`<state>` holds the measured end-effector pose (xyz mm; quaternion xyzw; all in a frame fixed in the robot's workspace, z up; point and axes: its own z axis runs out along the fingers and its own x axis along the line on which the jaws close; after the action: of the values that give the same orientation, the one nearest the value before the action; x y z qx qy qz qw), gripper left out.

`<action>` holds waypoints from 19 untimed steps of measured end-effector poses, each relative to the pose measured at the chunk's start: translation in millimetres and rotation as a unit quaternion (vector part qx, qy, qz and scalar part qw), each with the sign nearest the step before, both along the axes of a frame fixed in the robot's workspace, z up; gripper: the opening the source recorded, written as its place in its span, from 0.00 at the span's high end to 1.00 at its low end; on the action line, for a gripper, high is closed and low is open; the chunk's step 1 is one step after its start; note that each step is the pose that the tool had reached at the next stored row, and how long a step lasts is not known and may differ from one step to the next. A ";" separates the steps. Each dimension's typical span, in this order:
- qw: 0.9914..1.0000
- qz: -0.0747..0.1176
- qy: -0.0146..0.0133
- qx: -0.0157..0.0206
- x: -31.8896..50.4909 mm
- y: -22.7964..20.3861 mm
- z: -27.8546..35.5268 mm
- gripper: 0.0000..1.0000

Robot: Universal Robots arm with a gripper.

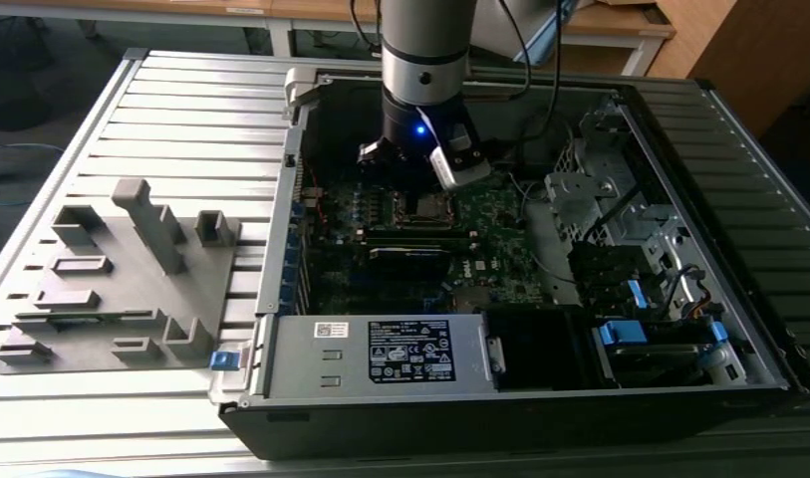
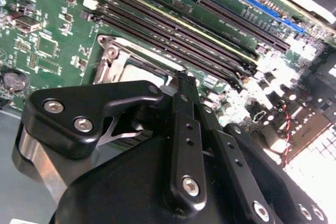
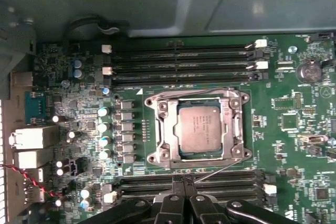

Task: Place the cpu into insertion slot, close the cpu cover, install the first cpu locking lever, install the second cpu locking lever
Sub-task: 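Install the second cpu locking lever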

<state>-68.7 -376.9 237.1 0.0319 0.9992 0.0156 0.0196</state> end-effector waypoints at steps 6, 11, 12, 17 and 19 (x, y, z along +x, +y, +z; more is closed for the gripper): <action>1.000 0.000 0.000 0.000 -0.2 0.0 -0.9 0.89; 1.000 0.000 0.000 0.000 -1.6 0.0 -2.5 0.89; 1.000 0.000 0.000 0.000 -1.9 0.0 -2.7 0.89; 1.000 0.000 0.000 0.000 -2.2 0.0 -2.8 0.89; 1.000 0.000 0.000 0.000 -2.2 0.0 -2.8 0.89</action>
<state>-70.9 -376.9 234.3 0.0320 0.9992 0.0156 0.0198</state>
